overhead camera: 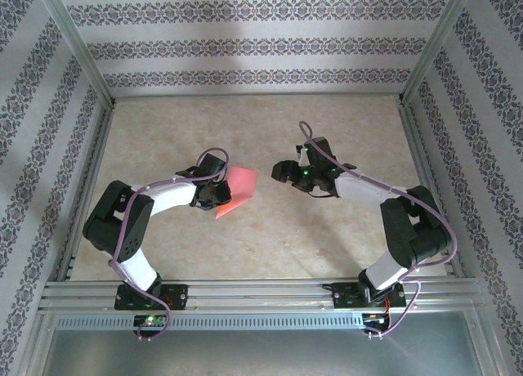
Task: Fold a paper plane with a square sheet of paper (pick it up from the middle)
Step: Fold the wing for the fifth time at the center of the table.
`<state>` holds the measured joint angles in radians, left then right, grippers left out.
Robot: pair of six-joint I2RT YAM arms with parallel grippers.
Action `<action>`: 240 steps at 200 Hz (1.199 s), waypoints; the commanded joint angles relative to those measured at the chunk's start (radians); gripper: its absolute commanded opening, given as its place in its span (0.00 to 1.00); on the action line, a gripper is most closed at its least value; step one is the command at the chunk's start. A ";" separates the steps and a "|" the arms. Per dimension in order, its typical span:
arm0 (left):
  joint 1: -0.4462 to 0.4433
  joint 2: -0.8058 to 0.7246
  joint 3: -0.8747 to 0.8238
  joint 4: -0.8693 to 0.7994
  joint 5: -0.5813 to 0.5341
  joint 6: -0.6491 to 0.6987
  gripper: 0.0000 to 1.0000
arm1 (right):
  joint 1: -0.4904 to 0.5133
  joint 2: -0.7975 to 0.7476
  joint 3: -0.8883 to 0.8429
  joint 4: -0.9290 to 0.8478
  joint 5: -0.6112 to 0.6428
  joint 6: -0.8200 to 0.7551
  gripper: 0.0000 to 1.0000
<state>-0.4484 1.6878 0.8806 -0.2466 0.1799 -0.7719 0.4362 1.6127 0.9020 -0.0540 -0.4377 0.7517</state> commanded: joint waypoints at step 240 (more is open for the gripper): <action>0.076 0.083 -0.076 0.009 0.093 -0.150 0.10 | 0.235 0.376 0.237 0.052 -0.009 0.493 0.41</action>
<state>-0.3832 1.7012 0.8482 -0.1692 0.3069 -0.9070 0.6529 1.9526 1.1038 -0.0109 -0.4324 1.2469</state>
